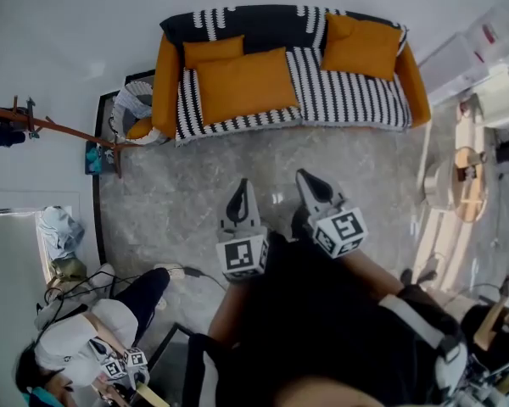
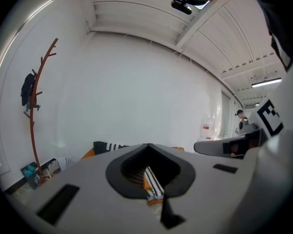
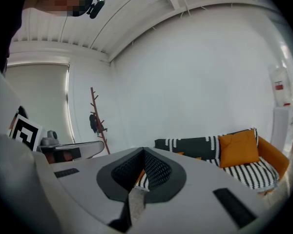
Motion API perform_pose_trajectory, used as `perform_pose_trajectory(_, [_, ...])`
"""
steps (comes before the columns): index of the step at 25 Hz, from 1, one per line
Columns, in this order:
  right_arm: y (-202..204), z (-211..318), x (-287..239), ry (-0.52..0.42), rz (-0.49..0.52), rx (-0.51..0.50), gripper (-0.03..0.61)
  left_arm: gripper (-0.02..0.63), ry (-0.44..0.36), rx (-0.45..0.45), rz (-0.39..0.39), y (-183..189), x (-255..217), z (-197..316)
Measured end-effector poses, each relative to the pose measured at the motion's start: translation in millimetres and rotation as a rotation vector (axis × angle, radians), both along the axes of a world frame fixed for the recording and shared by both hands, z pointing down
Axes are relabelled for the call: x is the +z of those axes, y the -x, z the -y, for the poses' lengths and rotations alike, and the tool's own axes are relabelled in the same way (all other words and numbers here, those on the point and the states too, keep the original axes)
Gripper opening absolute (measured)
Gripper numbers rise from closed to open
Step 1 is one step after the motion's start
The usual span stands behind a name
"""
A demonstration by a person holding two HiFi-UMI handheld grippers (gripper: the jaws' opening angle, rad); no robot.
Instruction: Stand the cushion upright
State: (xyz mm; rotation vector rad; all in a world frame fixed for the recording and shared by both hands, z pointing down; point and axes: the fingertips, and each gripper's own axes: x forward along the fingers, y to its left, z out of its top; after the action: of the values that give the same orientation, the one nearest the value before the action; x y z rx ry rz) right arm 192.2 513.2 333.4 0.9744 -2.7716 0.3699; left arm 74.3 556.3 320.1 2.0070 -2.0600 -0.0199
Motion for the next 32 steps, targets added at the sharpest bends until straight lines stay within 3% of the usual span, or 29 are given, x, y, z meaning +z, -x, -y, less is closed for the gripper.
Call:
perform_pose_trajectory(12, [23.7, 36.1, 6.0, -0.011, 0.002, -0.013, -0.005, -0.002, -0.001, 0.023, -0.002, 14.4, 5.4, 38.2])
perform_pose_trajectory(32, [84.7, 249.7, 11.8, 0.037, 0.004, -0.076, -0.005, -0.002, 0.060, -0.051, -0.022, 69.3, 15.4, 239.7])
